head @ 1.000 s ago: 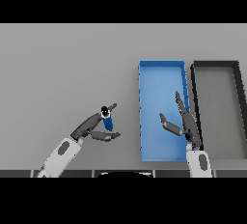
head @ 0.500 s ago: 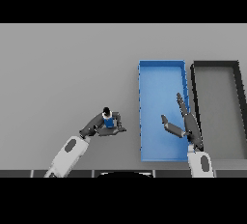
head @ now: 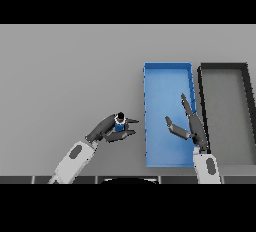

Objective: Pick up the blue pipe and place it into the blue bin.

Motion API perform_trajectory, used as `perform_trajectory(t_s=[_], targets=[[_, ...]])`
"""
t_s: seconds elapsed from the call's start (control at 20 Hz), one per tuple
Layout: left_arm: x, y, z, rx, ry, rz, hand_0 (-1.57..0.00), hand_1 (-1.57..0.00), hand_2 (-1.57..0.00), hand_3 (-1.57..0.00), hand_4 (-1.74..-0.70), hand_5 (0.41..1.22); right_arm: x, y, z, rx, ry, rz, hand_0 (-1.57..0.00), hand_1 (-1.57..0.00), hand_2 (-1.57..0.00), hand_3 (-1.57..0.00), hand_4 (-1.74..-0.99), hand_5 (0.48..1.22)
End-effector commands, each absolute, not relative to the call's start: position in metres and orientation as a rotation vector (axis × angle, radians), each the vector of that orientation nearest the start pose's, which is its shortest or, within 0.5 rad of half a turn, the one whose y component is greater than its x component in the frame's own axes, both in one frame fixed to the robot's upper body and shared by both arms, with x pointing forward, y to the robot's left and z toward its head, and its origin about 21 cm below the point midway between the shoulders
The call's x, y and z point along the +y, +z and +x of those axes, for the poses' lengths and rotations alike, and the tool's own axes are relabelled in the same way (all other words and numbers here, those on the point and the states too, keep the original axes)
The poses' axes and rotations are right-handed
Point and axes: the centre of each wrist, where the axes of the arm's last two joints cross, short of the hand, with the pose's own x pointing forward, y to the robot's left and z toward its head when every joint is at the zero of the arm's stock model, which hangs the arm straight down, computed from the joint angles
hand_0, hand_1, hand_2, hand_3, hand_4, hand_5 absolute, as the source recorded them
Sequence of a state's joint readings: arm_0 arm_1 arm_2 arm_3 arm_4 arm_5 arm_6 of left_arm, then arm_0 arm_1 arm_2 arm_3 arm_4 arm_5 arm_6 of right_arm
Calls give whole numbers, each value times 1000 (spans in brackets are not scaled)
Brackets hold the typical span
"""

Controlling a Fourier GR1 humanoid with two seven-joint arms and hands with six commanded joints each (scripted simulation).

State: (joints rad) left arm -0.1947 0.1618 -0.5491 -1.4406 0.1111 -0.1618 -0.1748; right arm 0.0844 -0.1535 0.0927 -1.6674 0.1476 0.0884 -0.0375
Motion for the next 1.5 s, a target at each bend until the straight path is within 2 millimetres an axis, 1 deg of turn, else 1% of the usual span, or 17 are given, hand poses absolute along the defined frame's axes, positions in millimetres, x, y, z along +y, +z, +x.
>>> perform_trajectory(t_s=[0.0, 0.15, 0.2, 0.3, 0.45, 0.55, 0.65, 0.7, 0.8, 0.9, 1.0, 1.15, 1.2, 1.25, 1.35, 1.4, 1.45], targets=[[123, 1, 255, -1630, -673, -558, -1503, -1512, -1519, -1445, -1710, 1199, -249, 7, 225, -1598, 359, -106, 1, 1, 1, 1, -1280, 660], [113, 19, 260, -1667, -688, -608, -1536, -1541, -1544, -1450, -1719, 1210, -253, 11, 224, -1604, 380, -139, 1, 1, 1, 1, -1277, 673], [108, 24, 260, -1666, -691, -615, -1543, -1547, -1550, -1450, -1720, 1212, -252, 8, 226, -1597, 378, -140, 1, 1, 1, 1, -1278, 678], [106, 36, 257, -1694, -704, -634, -1553, -1556, -1557, -1449, -1723, 1215, -253, 4, 223, -1594, 386, -142, 1, 1, 1, 1, -1275, 683], [102, 52, 260, -1682, -731, -633, -1562, -1563, -1564, -1444, -1726, 1218, -255, 8, 224, -1612, 388, -143, 1, 1, 1, 1, -1271, 687], [98, 52, 258, -1652, -743, -627, -1565, -1566, -1567, -1441, -1728, 1219, -255, 10, 223, -1620, 385, -127, 1, 1, 1, 1, -1273, 688], [101, 53, 257, -1654, -755, -611, -1567, -1568, -1568, -1440, -1728, 1219, -255, 10, 225, -1609, 390, -115, 1, 1, 1, 1, -1269, 688], [103, 49, 256, -1639, -754, -607, -1568, -1568, -1569, -1441, -1729, 1219, -256, 10, 226, -1604, 394, -110, 1, 1, 1, 1, -1269, 688], [104, 52, 258, -1640, -754, -610, -1569, -1569, -1570, -1442, -1730, 1219, -256, 11, 233, -1588, 407, -104, 1, 1, 1, 1, -1255, 688], [103, 50, 256, -1631, -763, -604, -1570, -1570, -1570, -1442, -1730, 1220, -261, 14, 234, -1589, 413, -104, 1, 1, 1, 1, -1243, 687], [105, 46, 256, -1638, -752, -606, -1570, -1570, -1570, -1440, -1730, 1220, -257, 9, 230, -1607, 412, -80, 1, 1, 1, 1, -1213, 684], [104, 50, 259, -1649, -755, -611, -1571, -1571, -1571, -1441, -1731, 1221, -265, 32, 237, -1700, 385, 148, 1, 1, 1, 1, -1231, 620], [104, 50, 260, -1651, -756, -607, -1571, -1571, -1571, -1440, -1731, 1221, -264, 44, 236, -1710, 390, 231, 1, 1, 1, 1, -1242, 584], [104, 49, 258, -1645, -758, -616, -1571, -1571, -1571, -1442, -1731, 1221, -264, 55, 240, -1707, 404, 280, 1, 1, 1, 1, -1254, 554], [103, 52, 259, -1652, -763, -623, -1571, -1571, -1571, -1443, -1731, 1221, -264, 81, 244, -1705, 470, 403, 1, 1, 1, 1, -1292, 525], [103, 50, 258, -1651, -765, -626, -1571, -1571, -1571, -1444, -1731, 1221, -264, 92, 246, -1693, 526, 459, 1, 1, 1, 1, -1313, 517], [100, 51, 259, -1649, -775, -620, -1571, -1571, -1571, -1444, -1731, 1221, -257, 101, 247, -1683, 570, 515, 1, 1, 1, 1, -1326, 507]])
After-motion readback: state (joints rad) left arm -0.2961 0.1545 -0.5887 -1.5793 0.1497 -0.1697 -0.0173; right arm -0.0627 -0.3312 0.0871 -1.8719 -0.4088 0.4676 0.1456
